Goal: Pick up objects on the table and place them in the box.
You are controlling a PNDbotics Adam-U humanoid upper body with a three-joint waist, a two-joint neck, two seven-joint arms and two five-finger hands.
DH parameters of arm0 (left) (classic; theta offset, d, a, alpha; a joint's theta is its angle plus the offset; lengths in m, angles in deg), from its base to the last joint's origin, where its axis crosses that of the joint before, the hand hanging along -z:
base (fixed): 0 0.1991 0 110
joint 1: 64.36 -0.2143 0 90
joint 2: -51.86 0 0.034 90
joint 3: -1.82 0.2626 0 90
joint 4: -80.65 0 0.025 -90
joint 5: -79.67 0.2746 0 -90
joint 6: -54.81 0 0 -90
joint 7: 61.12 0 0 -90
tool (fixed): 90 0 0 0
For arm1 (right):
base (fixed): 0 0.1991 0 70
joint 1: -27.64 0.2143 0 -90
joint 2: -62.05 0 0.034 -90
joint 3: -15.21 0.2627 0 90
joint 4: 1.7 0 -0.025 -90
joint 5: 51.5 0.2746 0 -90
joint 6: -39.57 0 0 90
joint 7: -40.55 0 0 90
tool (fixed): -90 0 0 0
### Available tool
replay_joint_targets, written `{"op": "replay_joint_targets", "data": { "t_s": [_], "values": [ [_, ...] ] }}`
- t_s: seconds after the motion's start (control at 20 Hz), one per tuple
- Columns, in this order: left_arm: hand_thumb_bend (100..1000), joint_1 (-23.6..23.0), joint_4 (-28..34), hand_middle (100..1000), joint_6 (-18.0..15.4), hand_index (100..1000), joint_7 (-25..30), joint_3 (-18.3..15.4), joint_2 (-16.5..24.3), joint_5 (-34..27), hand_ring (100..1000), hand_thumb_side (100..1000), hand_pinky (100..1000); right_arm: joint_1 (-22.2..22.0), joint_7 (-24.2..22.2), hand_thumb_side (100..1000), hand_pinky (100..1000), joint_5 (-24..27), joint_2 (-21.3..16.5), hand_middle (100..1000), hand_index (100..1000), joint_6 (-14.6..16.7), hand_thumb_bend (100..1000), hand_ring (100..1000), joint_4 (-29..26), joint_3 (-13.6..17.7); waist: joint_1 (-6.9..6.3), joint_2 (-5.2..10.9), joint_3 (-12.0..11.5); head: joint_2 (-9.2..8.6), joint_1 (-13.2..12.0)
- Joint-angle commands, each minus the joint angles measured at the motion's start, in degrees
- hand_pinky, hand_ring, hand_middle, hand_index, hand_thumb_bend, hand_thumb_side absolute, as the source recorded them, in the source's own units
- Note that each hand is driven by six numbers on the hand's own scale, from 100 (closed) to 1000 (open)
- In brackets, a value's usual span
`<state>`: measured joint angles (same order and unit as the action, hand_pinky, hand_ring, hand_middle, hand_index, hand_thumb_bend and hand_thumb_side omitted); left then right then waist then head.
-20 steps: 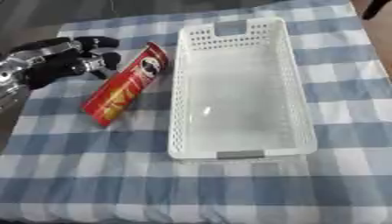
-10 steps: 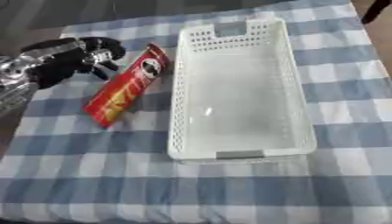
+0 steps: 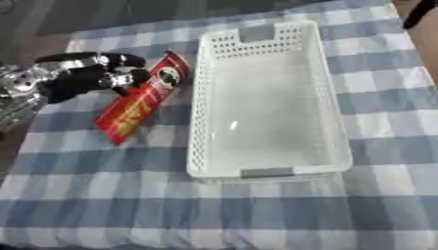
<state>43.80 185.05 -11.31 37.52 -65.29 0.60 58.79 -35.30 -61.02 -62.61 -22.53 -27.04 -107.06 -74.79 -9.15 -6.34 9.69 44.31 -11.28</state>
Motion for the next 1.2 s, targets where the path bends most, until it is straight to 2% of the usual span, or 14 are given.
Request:
{"op": "replay_joint_targets", "data": {
  "t_s": [0.05,0.6,0.9,1.2],
  "values": [
    [383,0.69,0.01,1000,-0.82,1000,1.94,-0.33,2.96,2.14,863,709,806,0.52,-0.23,789,369,0.28,-0.10,689,851,-0.01,100,584,-0.89,-0.02,0.16,0.99,-0.16,-0.19,-0.44],
    [355,2.49,-3.54,1000,-2.75,1000,2.59,-3.12,4.47,3.05,858,676,803,0.34,-0.25,787,370,0.26,-0.19,689,851,-0.09,100,584,-0.83,0.04,0.00,1.29,-0.42,-0.19,-0.39],
    [347,4.58,-8.17,1000,-3.41,1000,3.10,-3.15,2.62,4.45,856,676,803,0.36,-0.24,787,369,0.26,-0.22,688,851,-0.07,100,584,-0.79,0.09,0.03,1.26,-0.32,-0.19,-0.43],
    [338,7.83,-14.49,1000,-4.70,997,4.60,-2.65,-0.99,7.05,854,692,801,0.57,-0.26,781,370,0.22,-0.21,688,850,0.03,100,584,-0.76,0.09,0.12,1.10,0.00,-0.19,-0.40]
  ]
}}
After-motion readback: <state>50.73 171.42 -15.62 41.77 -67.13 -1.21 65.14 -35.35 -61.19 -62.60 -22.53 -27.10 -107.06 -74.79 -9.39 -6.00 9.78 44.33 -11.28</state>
